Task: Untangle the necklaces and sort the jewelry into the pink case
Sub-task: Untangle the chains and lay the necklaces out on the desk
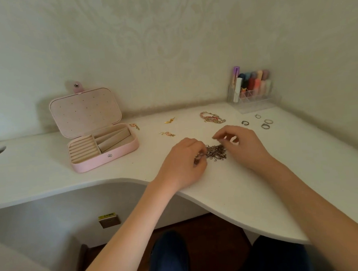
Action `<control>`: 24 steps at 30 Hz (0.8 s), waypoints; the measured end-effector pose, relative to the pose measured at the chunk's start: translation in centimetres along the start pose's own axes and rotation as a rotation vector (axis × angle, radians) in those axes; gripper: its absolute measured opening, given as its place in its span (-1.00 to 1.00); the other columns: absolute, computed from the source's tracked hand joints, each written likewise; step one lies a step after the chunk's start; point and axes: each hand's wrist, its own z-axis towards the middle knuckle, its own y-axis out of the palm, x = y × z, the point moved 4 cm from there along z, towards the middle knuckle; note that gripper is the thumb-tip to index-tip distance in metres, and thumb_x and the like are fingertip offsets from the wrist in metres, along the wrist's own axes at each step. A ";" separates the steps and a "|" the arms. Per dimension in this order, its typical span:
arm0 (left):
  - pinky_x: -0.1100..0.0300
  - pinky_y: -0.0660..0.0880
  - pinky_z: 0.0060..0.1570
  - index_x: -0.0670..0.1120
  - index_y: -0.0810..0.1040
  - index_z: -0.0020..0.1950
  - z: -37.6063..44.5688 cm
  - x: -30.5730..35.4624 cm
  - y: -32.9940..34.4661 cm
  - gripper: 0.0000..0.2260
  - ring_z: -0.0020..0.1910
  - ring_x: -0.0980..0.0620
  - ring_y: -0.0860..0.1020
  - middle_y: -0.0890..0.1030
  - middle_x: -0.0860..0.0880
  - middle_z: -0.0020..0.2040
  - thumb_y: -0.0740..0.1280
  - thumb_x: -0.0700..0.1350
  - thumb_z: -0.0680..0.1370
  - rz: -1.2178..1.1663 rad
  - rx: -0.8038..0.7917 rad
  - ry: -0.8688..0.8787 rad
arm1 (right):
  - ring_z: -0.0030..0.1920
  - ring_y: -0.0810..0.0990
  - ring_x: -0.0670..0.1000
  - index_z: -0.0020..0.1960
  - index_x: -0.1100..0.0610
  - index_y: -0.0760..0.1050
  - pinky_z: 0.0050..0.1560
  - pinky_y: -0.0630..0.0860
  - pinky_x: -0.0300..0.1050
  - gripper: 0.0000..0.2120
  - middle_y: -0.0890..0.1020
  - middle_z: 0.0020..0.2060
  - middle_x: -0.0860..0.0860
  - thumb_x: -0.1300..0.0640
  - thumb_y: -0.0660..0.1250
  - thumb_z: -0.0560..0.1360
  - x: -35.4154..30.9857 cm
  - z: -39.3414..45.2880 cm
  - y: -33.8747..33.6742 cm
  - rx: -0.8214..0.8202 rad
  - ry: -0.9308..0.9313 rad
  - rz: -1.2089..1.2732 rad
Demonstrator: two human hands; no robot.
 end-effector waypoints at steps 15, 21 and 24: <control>0.15 -0.11 0.46 0.08 0.22 0.50 0.3 -0.4 1.5 -0.61 0.52 0.06 0.08 0.15 -0.03 0.54 -0.01 0.04 0.65 0.134 -0.330 -0.100 | 0.37 0.34 -0.21 0.28 -0.12 0.49 0.36 0.17 -0.27 -0.68 0.46 0.35 -0.06 -0.01 0.30 0.54 1.4 -0.7 0.5 -0.316 0.111 -0.058; 0.14 -0.25 0.46 0.18 0.38 0.38 0.2 -0.3 1.3 -0.68 0.53 0.08 -0.10 0.05 -0.05 0.55 0.09 0.08 0.63 -0.021 -0.304 -0.107 | 0.36 0.35 -0.23 0.28 -0.07 0.51 0.48 -0.07 -0.06 -0.71 0.52 0.28 -0.10 0.01 0.25 0.57 1.0 -0.6 -0.4 -0.188 0.066 -0.072; 0.25 -0.26 0.44 0.05 0.20 0.50 0.2 -0.3 1.4 -0.58 0.51 0.21 -0.08 0.07 0.03 0.55 0.08 0.05 0.64 -0.039 -0.295 -0.045 | 0.02 0.56 -0.30 -0.08 0.02 0.68 0.22 0.35 -0.26 -0.89 0.68 -0.03 -0.13 0.09 0.37 0.50 0.5 -0.8 -0.7 -0.121 0.049 0.021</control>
